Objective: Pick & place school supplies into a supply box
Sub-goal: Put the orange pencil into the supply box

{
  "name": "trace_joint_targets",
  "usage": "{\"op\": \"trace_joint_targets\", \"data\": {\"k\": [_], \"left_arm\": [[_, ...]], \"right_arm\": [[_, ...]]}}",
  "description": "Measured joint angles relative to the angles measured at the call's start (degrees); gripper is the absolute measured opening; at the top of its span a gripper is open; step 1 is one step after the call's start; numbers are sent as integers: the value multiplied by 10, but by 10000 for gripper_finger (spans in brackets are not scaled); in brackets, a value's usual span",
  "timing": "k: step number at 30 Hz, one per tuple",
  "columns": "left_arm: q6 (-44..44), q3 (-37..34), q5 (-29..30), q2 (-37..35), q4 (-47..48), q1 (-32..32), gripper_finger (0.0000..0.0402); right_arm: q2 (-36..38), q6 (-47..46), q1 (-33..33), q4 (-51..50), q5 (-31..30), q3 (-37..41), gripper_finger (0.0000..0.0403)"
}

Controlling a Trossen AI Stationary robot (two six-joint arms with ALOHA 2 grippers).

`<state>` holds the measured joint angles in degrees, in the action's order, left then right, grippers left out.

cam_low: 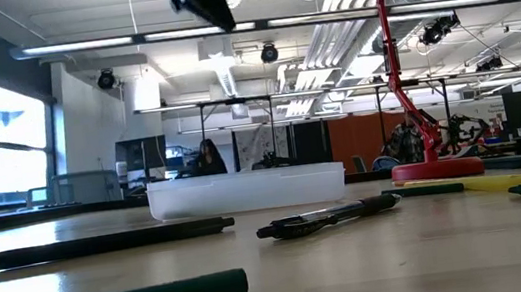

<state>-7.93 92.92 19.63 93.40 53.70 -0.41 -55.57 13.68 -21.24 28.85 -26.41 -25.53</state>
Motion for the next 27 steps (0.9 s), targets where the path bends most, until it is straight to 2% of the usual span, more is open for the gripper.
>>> {"op": "trace_joint_targets", "data": {"k": [5, 8, 13, 15, 18, 20, 23, 27], "left_arm": [[2, 57, 58, -27, 66, 0, 95], [1, 63, 99, -47, 88, 0, 95], [-40, 62, 133, -67, 135, 0, 95], [-45, 60, 140, -69, 149, 0, 95], [-46, 57, 144, -72, 141, 0, 95], [-45, 56, 144, -70, 140, 0, 95], [-44, 56, 145, -69, 137, 0, 95], [-43, 56, 145, -66, 137, 0, 95]], "right_arm": [[-20, -138, -23, -105, -57, -38, 62], [-56, -194, -29, -141, -107, -54, 80], [-103, -255, -26, -241, -176, -83, 95], [-109, -349, -21, -298, -199, -90, 98], [-111, -539, 2, -404, -171, -92, 99], [-110, -628, 14, -476, -148, -93, 99], [-118, -697, 30, -564, -152, -93, 98], [-159, -714, 53, -578, -156, -93, 98]]}}
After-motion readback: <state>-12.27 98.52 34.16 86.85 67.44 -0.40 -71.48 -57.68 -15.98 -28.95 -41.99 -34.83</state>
